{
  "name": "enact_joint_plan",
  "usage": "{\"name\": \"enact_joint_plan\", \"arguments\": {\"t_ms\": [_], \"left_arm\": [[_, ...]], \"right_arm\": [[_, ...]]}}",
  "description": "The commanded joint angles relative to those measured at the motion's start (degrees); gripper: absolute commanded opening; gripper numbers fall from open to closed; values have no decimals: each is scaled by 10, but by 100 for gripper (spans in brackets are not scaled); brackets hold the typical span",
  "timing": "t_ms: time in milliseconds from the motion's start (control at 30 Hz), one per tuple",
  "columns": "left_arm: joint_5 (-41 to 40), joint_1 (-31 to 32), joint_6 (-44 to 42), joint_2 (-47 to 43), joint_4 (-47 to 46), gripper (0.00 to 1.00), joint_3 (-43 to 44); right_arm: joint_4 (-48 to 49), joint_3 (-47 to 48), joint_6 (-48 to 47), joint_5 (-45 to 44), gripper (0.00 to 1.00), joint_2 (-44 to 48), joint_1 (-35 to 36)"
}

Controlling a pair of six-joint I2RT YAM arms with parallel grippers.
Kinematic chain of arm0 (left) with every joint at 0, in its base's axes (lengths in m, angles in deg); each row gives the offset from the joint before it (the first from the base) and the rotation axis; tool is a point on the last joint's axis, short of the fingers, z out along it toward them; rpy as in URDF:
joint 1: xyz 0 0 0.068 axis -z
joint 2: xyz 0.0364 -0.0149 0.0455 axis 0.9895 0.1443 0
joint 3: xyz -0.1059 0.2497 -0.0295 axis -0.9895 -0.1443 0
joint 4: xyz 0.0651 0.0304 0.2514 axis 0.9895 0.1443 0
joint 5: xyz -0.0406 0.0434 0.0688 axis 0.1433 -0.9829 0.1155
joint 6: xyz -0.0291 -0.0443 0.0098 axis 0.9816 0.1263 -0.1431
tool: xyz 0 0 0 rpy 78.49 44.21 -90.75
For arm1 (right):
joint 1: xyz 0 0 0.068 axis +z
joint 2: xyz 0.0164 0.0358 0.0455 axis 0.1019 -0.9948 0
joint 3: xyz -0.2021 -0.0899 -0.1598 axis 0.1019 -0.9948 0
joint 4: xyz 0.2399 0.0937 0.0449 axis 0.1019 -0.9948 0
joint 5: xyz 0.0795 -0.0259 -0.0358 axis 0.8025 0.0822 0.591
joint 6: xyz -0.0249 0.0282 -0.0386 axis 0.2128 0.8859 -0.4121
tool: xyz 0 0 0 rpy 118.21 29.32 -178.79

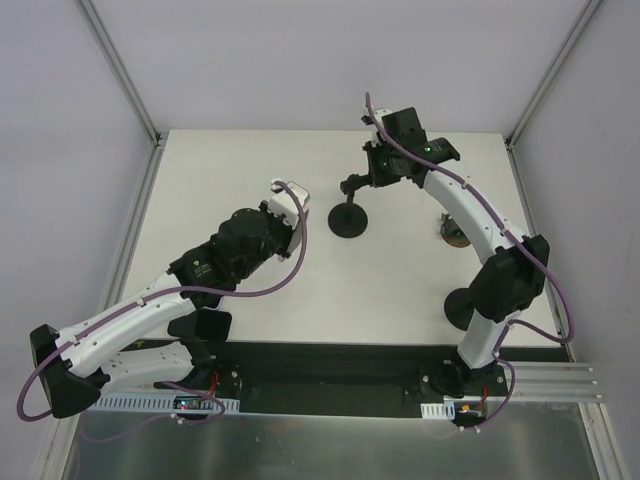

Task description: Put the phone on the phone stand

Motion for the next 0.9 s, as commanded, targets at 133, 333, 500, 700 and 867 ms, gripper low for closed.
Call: {"name": "enact_joint_plan", "arguments": {"t_ms": [133, 333, 500, 700, 867], "left_arm": [[401, 3, 32, -38, -34, 0, 77], [465, -2, 73, -16, -102, 0, 108], [571, -59, 140, 35, -208, 0, 101], [833, -156, 259, 163, -413, 0, 119], [899, -160, 185, 234, -334, 0, 186]], "right_arm": [[-23, -87, -46, 126, 1, 126, 50], [6, -153, -52, 168, 1, 157, 51], [28, -192, -86, 200, 1, 189, 51], [89, -246, -109, 270, 1, 212, 51], [86, -241, -109, 265, 1, 210, 51]]}}
